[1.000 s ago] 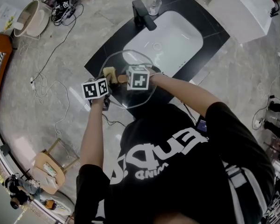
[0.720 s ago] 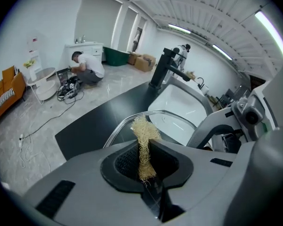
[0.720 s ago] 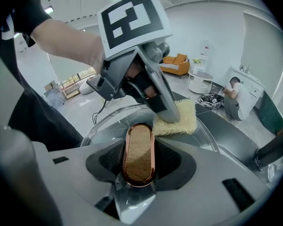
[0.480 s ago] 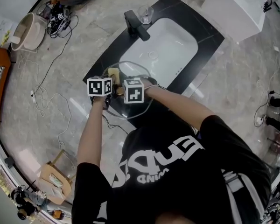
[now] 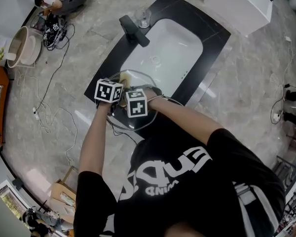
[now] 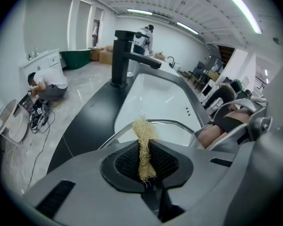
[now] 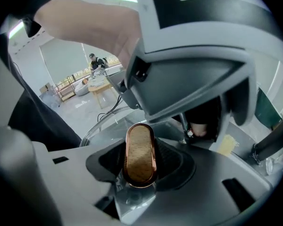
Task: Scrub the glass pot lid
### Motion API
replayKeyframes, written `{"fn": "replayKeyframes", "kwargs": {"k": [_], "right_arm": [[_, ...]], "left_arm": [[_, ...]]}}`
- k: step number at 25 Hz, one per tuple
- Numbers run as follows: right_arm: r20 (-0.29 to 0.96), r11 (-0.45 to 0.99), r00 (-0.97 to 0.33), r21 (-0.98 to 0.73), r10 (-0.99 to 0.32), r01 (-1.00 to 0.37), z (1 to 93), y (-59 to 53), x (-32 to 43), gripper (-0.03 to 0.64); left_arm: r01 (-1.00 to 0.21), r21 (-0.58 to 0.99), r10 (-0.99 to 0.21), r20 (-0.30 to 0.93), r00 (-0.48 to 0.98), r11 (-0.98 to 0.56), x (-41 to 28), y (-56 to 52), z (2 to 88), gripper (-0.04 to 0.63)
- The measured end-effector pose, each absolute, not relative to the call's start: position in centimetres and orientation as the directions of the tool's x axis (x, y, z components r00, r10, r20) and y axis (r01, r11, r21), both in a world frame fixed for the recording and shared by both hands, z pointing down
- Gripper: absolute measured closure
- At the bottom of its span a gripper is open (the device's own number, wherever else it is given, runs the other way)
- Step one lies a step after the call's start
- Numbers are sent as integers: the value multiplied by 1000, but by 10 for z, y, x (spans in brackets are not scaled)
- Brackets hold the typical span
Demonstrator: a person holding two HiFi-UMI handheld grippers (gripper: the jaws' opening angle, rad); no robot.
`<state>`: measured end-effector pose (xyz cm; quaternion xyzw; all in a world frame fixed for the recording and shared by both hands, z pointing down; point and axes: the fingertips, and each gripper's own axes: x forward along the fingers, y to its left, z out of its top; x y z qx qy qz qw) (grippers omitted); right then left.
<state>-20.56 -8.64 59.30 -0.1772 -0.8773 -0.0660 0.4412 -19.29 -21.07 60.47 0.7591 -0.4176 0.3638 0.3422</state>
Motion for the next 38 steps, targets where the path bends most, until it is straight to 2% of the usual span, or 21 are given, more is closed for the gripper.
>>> {"fn": "replayKeyframes", "kwargs": {"k": [8,17,24,29,38], "right_arm": [[787,933,-563,-40,250,358,591,-87,-204,443],[780,936,-574,-41,250,351,589,-87,-207,443],[774,937,-581,-43,251,347,590,-88,-205,443],[774,938,-582,-43,249,344,591,-87,-206,443],[763,945,-600,-45,242,324,592,-89,-205,443]], "left_arm": [[-786,272,-248,848,469,-556,-171,-217,605,545],[-692,405,-90,824,560,-598,-148,-219,606,545],[-661,465,-61,789,611,-589,-133,-225,600,545],[-617,447,-55,780,623,-648,-114,-236,589,545],[-519,482,110,798,592,-706,-82,-233,603,546]]}}
